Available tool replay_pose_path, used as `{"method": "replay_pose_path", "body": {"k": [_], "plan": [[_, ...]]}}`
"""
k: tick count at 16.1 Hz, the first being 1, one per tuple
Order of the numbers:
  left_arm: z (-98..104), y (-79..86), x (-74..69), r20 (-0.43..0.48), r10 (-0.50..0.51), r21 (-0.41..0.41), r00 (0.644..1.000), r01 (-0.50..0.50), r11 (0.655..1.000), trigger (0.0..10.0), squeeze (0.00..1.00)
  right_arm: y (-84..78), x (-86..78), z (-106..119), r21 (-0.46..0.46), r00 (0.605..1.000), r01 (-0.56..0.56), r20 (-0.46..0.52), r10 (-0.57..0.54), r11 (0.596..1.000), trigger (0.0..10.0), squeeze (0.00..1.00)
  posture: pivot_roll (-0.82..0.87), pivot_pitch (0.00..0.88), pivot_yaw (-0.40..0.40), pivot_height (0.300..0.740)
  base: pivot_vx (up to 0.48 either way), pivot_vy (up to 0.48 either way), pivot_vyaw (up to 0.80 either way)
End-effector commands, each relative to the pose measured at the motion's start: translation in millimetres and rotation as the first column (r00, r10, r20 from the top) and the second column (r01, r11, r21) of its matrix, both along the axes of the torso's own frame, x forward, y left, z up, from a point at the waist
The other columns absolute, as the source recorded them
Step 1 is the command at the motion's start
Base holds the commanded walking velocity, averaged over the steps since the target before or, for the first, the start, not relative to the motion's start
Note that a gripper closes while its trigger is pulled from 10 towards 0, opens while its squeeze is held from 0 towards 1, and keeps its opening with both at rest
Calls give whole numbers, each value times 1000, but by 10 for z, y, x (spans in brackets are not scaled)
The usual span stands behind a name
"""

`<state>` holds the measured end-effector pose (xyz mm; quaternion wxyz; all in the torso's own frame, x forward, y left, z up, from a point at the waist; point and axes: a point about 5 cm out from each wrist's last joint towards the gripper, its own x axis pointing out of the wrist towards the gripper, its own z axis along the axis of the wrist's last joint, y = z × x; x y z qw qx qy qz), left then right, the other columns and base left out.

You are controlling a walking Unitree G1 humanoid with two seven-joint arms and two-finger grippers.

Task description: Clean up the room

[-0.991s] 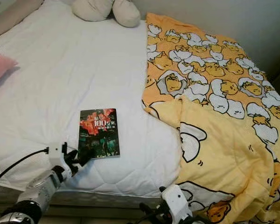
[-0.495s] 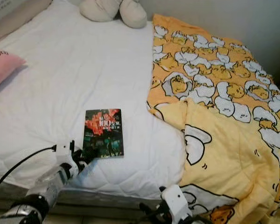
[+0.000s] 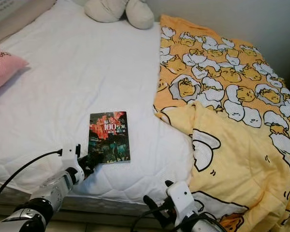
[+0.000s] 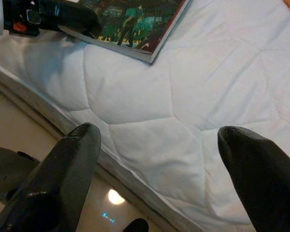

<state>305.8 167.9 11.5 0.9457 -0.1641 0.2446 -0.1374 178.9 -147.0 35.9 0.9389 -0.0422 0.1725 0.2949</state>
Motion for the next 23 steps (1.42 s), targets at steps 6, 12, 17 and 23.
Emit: {"method": "replay_pose_path", "body": {"k": [6,12,17,23], "plan": [[114,-325,77,86,-127,-72,988,133,988,0,0,-30,9,22,2,999,48,2,-48,999,10000,0,42,116,-127,740,0,0,0],[602,-17,330,338,-98,-3,936,105,994,0,0,26,240,55,27,993,94,64,-96,995,10000,0,104,32,-66,740,0,0,0],[929,-326,266,514,-287,169,808,233,958,0,0,-66,777,431,122,902,310,276,-333,943,10000,0,155,0,-8,740,0,0,0],[1076,-104,446,540,15,223,841,-160,962,10000,0,-217,1075,644,220,768,479,363,-527,850,10000,0,173,0,-25,740,0,160,218]]}}
